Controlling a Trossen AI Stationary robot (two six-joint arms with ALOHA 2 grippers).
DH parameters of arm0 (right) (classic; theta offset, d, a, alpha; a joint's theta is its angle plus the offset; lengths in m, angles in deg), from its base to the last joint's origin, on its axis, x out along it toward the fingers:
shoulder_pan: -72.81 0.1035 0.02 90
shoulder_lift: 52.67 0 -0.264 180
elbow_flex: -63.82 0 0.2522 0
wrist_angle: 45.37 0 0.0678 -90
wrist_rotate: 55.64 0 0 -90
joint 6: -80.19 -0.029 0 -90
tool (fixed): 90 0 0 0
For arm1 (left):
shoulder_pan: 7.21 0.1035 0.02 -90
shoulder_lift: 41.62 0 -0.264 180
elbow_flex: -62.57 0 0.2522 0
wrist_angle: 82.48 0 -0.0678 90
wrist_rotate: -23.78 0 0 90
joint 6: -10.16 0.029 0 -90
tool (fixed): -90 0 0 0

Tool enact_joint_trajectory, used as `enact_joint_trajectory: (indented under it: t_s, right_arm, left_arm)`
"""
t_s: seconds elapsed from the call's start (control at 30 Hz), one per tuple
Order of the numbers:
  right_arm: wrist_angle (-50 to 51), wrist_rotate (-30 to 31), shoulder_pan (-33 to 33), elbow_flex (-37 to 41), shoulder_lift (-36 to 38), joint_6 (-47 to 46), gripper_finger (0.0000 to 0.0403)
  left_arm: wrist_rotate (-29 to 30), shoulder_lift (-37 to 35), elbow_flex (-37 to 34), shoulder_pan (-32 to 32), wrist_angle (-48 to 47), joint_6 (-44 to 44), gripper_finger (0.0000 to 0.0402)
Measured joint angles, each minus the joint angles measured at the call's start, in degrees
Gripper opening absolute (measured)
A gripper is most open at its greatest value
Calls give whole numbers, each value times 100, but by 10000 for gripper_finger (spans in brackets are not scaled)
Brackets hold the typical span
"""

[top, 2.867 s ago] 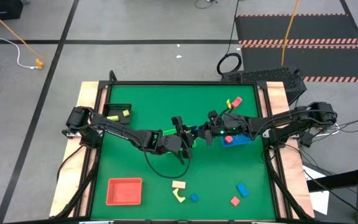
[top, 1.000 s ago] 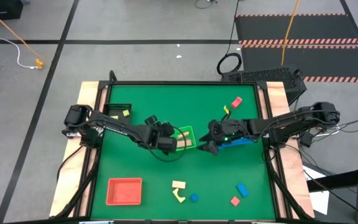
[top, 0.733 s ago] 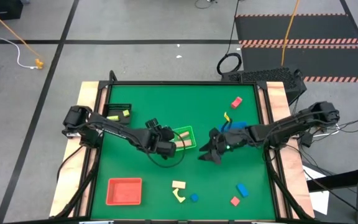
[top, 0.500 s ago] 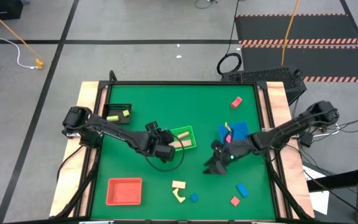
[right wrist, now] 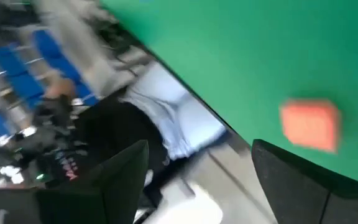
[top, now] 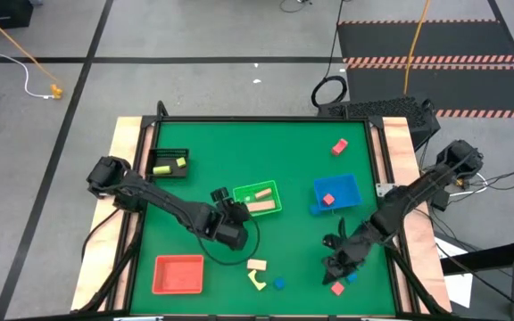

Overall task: Sort & place blocks by color
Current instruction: Put the bottom right blue block into the red bin

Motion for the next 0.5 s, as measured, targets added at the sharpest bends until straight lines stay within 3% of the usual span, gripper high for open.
enact_joint_trajectory:
  t_s: [0.23,0.5]
  right_arm:
    - [1364,-329,174,0,0,-1157,259]
    - [2525,-203,176,0,0,-1104,255]
  left_arm:
    - [0,0,1,-130,205,-7,184]
    - [-1,2,2,-136,220,-58,184]
